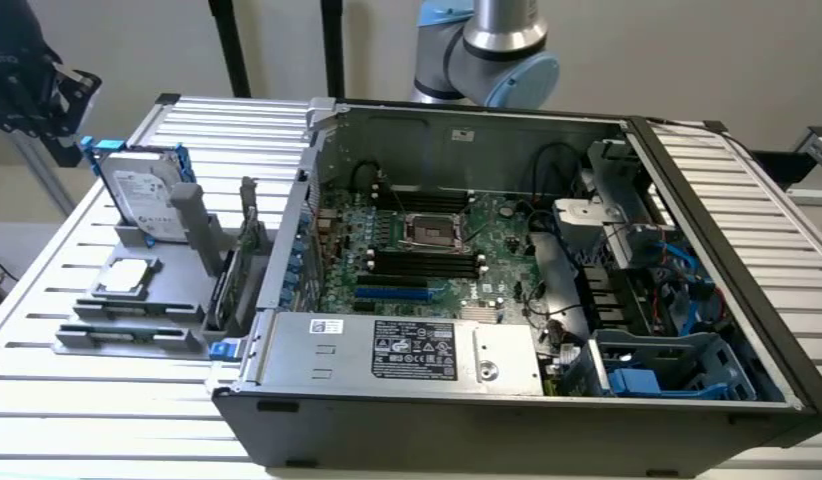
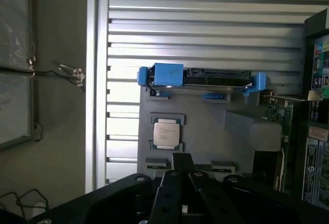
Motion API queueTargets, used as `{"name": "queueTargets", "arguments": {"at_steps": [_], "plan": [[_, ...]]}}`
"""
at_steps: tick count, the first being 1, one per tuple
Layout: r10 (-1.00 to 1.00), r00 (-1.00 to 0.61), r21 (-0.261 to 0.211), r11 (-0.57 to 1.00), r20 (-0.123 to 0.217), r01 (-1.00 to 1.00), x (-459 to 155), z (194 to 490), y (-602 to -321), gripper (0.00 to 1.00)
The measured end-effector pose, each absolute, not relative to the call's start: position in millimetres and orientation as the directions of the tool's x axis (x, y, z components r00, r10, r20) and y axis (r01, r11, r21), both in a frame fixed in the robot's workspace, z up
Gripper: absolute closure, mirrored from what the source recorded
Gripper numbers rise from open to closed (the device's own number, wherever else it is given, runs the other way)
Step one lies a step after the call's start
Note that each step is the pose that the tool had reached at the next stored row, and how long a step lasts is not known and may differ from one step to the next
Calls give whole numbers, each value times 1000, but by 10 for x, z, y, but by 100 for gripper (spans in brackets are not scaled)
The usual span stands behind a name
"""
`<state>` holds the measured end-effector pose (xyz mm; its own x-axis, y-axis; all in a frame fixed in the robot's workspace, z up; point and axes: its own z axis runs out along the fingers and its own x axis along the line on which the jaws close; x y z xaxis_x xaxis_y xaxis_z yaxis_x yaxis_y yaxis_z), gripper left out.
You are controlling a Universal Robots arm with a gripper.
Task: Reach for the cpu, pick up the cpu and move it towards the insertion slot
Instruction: 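Pick up the cpu and move it towards the insertion slot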
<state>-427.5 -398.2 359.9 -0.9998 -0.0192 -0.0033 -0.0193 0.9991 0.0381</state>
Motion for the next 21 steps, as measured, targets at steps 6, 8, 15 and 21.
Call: {"name": "queueTargets", "arguments": {"at_steps": [6,8,15,21], "plan": [[-19,-1000,38,999,-4,-19,-4379,3575,-3945,89],[-19,-1000,38,999,-4,-19,-4386,3575,-3944,89],[-19,-1000,38,999,-4,-19,-4387,3574,-3944,64],[-19,-1000,38,999,-4,-19,-4387,3568,-3944,35]]}}
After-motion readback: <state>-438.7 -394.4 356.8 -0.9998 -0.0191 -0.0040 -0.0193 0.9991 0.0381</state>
